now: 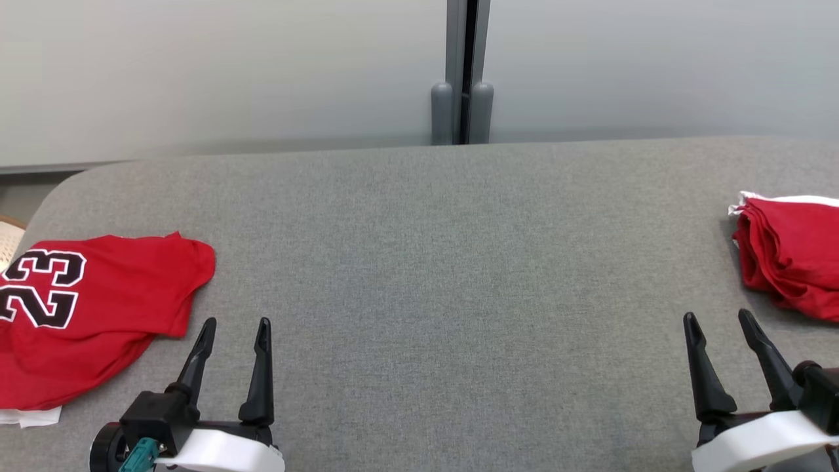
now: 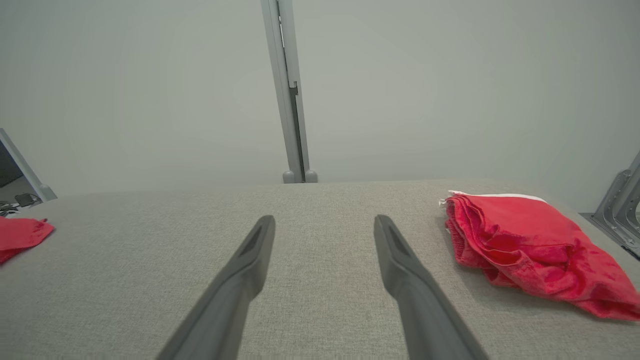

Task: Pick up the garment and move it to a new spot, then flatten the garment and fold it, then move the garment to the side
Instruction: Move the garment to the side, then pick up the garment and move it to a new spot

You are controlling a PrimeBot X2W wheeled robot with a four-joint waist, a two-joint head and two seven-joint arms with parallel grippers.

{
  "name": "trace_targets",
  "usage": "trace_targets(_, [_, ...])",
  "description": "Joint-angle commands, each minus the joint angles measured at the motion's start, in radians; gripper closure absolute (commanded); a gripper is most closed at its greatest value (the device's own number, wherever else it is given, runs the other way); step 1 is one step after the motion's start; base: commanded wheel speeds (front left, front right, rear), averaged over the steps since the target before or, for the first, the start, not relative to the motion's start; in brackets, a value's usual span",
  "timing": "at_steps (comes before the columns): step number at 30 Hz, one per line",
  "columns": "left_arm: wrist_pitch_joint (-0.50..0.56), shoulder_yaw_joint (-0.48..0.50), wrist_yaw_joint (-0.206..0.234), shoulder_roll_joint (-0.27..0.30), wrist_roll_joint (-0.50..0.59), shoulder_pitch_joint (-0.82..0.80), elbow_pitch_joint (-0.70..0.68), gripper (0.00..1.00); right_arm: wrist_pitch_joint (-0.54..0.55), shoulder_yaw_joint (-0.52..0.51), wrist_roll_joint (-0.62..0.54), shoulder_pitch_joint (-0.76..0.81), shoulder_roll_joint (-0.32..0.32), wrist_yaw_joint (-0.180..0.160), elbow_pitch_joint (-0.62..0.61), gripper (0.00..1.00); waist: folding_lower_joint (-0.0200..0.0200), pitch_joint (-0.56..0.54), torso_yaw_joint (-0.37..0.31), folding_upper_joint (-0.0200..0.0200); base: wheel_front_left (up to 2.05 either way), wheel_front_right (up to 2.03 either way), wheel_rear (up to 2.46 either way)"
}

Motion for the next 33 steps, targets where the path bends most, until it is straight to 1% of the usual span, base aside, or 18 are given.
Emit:
trace_targets(1, [0.002, 0.0, -0.001, 0.005, -0.005, 0.015, 0.006, 0.0, 0.012, -0.005, 0.0, 0.023, 0.001, -0.002, -0.014, 0.0, 0.0, -0.026, -0.002, -0.0001, 0.0, 0.0, 0.0])
trace_targets(9, [0.016, 0.0, 0.014, 0.012, -0.007, 0.027, 0.017, 0.0, 0.04, -0.018, -0.004, 0.054, 0.009, -0.002, -0.049, 0.0, 0.0, -0.041, -0.002, -0.0001, 0.0, 0.0, 0.0])
trace_targets(25, [0.012, -0.012, 0.018, 0.012, -0.017, 0.003, 0.027, 0.0, 0.056, -0.021, -0.015, 0.051, 0.021, -0.002, -0.067, 0.0, 0.0, -0.036, 0.006, -0.0001, 0.0, 0.0, 0.0])
trace_targets(30, [0.007, -0.011, 0.02, 0.01, -0.021, -0.015, 0.028, 0.0, 0.061, -0.03, -0.021, 0.058, 0.022, -0.002, -0.077, 0.0, 0.0, -0.028, 0.03, -0.0001, 0.0, 0.0, 0.0])
trace_targets(33, [0.002, -0.003, 0.025, 0.006, -0.025, -0.033, 0.031, 0.0, 0.063, -0.031, -0.025, 0.054, 0.022, -0.002, -0.091, 0.0, 0.0, -0.014, 0.065, -0.0001, 0.0, 0.0, 0.0])
